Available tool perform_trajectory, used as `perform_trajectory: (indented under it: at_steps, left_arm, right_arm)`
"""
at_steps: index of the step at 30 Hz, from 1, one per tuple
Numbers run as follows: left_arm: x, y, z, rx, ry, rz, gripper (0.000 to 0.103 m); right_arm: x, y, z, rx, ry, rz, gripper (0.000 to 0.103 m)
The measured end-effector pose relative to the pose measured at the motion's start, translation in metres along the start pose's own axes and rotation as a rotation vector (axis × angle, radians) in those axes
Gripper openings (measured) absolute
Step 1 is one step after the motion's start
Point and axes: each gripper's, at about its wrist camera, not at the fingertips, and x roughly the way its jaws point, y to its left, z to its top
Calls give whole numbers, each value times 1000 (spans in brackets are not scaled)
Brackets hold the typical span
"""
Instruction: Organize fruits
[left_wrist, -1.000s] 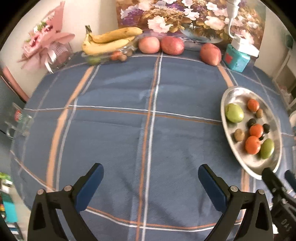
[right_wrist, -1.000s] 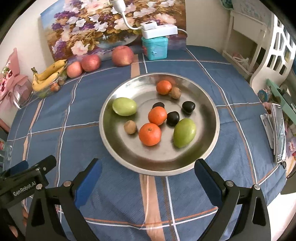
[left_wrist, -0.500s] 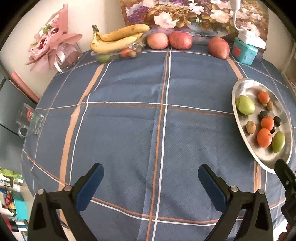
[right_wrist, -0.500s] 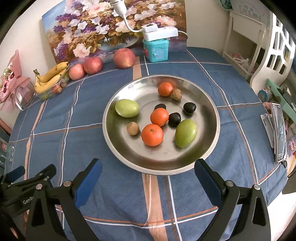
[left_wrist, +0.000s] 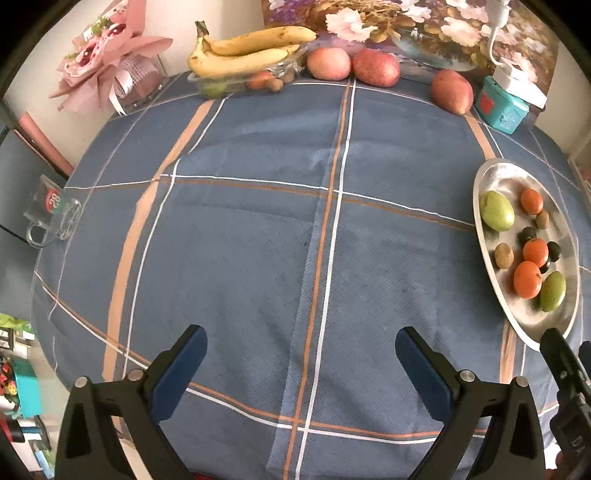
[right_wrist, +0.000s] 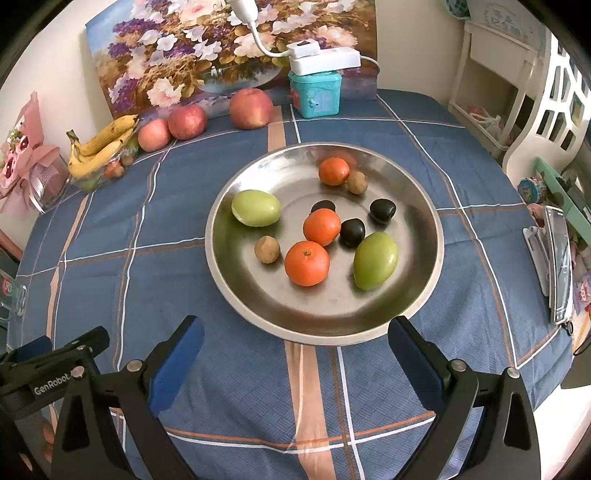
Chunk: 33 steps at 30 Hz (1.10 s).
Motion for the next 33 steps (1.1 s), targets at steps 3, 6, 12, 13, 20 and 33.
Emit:
perform_trajectory:
  at_steps: [3, 6, 12, 13, 20, 33]
  left_arm:
    - [1, 0, 0, 1, 6, 0, 103]
    - [-1, 1, 0, 1, 6, -10, 103]
    - [-6, -5, 0, 23, -11, 1, 103]
    - [-6, -6, 0, 26, -12, 3, 103]
    - [-10, -8, -1, 36, -15, 6, 103]
    - [-12, -7, -2, 36, -11, 7, 103]
  right_arm:
    - [1, 1, 0, -4, 6, 6, 100]
    - [2, 1, 0, -5, 10, 8, 100]
    - [3, 0, -1, 5, 16, 14, 100]
    - [3, -1, -1, 5, 17, 14, 100]
    - [5, -2, -2, 12, 25, 13, 100]
    - [5, 0, -4, 7, 29, 12, 100]
